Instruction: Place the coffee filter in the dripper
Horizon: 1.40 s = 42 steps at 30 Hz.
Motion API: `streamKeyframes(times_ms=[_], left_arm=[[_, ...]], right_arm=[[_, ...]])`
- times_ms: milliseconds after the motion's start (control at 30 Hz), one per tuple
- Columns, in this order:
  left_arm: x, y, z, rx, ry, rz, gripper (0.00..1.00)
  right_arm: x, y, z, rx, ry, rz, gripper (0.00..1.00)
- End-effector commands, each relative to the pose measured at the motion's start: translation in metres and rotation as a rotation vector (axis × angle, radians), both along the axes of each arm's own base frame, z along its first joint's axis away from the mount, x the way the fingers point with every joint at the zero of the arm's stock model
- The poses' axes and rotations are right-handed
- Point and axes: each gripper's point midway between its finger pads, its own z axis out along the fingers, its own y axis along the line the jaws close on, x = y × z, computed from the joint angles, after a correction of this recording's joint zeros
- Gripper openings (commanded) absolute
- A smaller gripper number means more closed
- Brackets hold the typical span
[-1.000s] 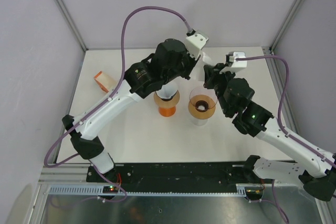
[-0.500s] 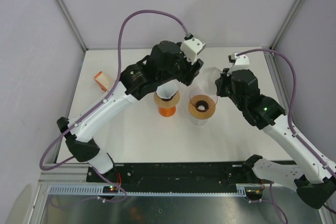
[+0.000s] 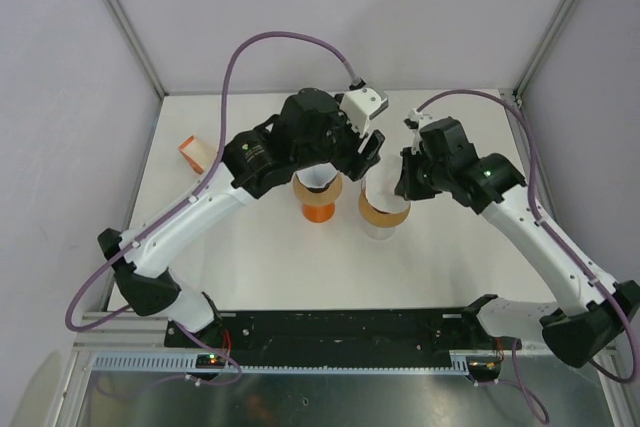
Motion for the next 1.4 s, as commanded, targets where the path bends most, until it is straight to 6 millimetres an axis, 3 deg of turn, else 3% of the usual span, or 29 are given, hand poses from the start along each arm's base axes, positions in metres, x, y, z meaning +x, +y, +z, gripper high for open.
streamKeyframes(times_ms=[0,200,333,600,800,933,1367], left_arm=[[-0.005,-0.012,-0.016,-0.01,0.065,-0.047,0.72],[0.012,-0.016,-0.047,0.024,0.137,-0.048,0.71],[0.022,-0.018,-0.066,0.037,0.193,-0.036,0.64],[0.027,-0.024,-0.089,0.05,0.265,-0.063,0.29],[0.024,-0.026,-0.097,0.055,0.292,-0.076,0.04],[0.027,-0.024,-0.098,0.06,0.292,-0.063,0.01],[0.033,-0.02,-0.12,0.077,0.386,-0.04,0.0]], right_arm=[[-0.006,0.009,0.005,0.026,0.05,0.062,0.0],[0.005,0.008,-0.007,-0.001,0.091,0.065,0.0],[0.01,0.007,-0.012,-0.006,0.108,0.067,0.0],[0.012,0.006,-0.015,0.0,0.122,0.077,0.02],[0.013,0.005,-0.01,0.014,0.111,0.083,0.13],[0.015,0.005,-0.001,0.026,0.087,0.082,0.24],[0.022,-0.024,0.056,-0.002,-0.158,-0.011,0.37]])
